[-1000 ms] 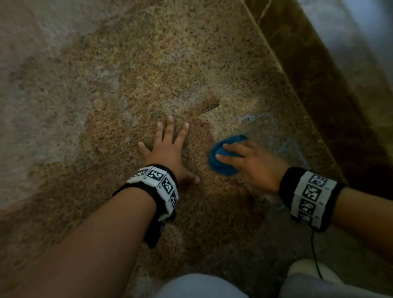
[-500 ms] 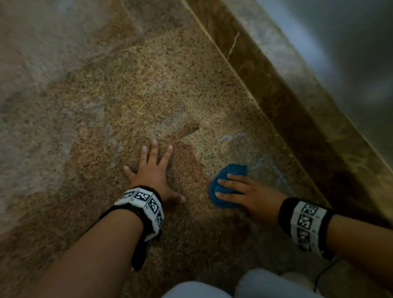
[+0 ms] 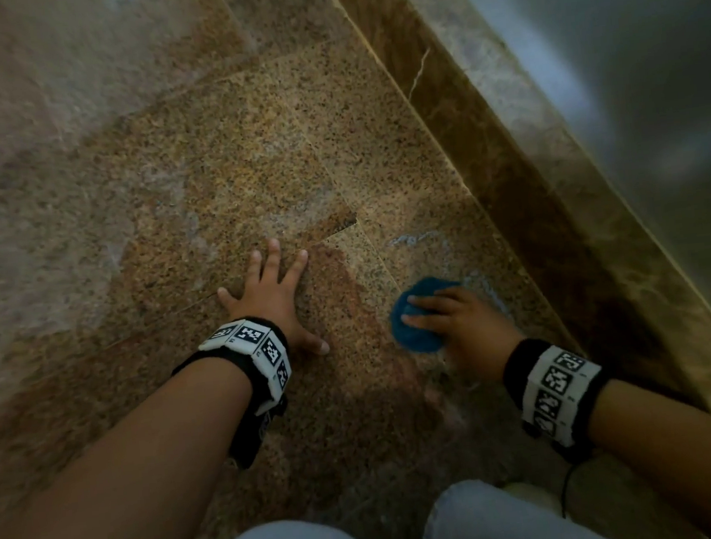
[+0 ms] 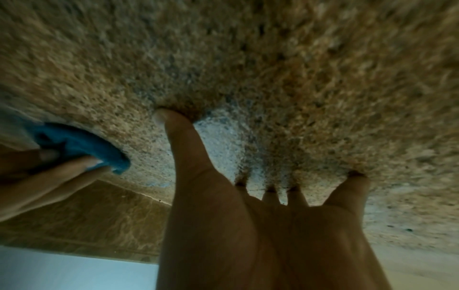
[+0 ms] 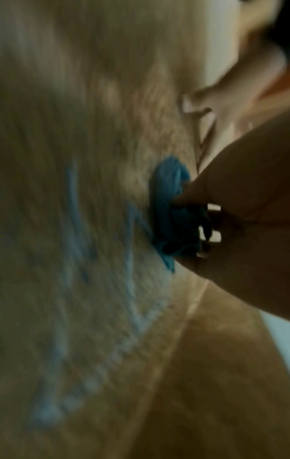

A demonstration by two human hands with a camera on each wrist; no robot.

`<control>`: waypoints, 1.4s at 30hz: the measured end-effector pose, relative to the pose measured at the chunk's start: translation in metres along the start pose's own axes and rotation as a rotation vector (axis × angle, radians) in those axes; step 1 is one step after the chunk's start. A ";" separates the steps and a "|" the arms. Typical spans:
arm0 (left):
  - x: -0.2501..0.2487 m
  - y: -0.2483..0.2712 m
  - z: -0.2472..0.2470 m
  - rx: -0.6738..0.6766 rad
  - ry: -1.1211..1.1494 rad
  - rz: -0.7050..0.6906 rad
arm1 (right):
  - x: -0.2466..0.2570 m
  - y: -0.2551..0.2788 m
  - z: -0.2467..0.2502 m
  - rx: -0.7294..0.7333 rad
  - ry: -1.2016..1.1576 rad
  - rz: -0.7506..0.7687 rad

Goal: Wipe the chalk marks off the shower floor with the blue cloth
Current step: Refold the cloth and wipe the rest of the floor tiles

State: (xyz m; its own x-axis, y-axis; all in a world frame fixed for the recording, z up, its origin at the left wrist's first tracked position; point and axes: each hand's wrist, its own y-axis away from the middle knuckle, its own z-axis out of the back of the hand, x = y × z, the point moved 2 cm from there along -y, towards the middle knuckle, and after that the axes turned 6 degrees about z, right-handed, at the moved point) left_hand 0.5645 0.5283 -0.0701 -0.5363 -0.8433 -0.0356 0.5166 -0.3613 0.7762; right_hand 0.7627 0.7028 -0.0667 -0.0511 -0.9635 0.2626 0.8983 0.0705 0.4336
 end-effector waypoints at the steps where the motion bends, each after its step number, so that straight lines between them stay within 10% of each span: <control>1: 0.000 0.000 0.000 -0.002 -0.001 0.000 | 0.004 0.001 0.000 0.000 0.010 -0.037; 6: -0.002 -0.002 0.001 0.003 -0.021 0.012 | 0.017 -0.004 -0.018 0.041 0.024 0.203; 15: -0.012 -0.010 0.024 0.133 -0.148 0.070 | -0.014 -0.024 0.035 -0.382 -0.554 -0.289; 19: -0.045 -0.001 0.046 0.040 -0.219 -0.018 | -0.029 -0.018 0.038 -0.416 -0.418 -0.362; 23: -0.079 0.006 0.028 0.055 -0.211 -0.081 | -0.006 -0.028 0.014 -0.153 -0.148 -0.116; 27: -0.073 -0.002 -0.009 0.064 -0.056 -0.036 | 0.002 -0.039 0.009 -0.223 -0.055 0.088; 34: -0.070 -0.004 -0.012 0.038 -0.033 -0.058 | -0.043 -0.062 0.035 -0.398 -0.385 -0.375; 37: -0.070 -0.001 -0.013 0.055 -0.043 -0.067 | -0.023 -0.059 0.026 -0.179 -0.142 -0.238; 40: -0.071 0.001 -0.011 0.070 -0.041 -0.071 | -0.018 -0.055 0.032 -0.268 0.029 0.000; 42: -0.071 0.001 -0.010 0.065 -0.035 -0.069 | -0.038 -0.064 0.040 -0.299 0.032 -0.097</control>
State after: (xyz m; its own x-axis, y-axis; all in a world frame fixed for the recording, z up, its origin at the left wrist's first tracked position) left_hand 0.6097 0.5842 -0.0731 -0.5929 -0.8023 -0.0694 0.4335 -0.3905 0.8122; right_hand 0.6898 0.7449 -0.0702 -0.1336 -0.9699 0.2035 0.9786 -0.0967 0.1817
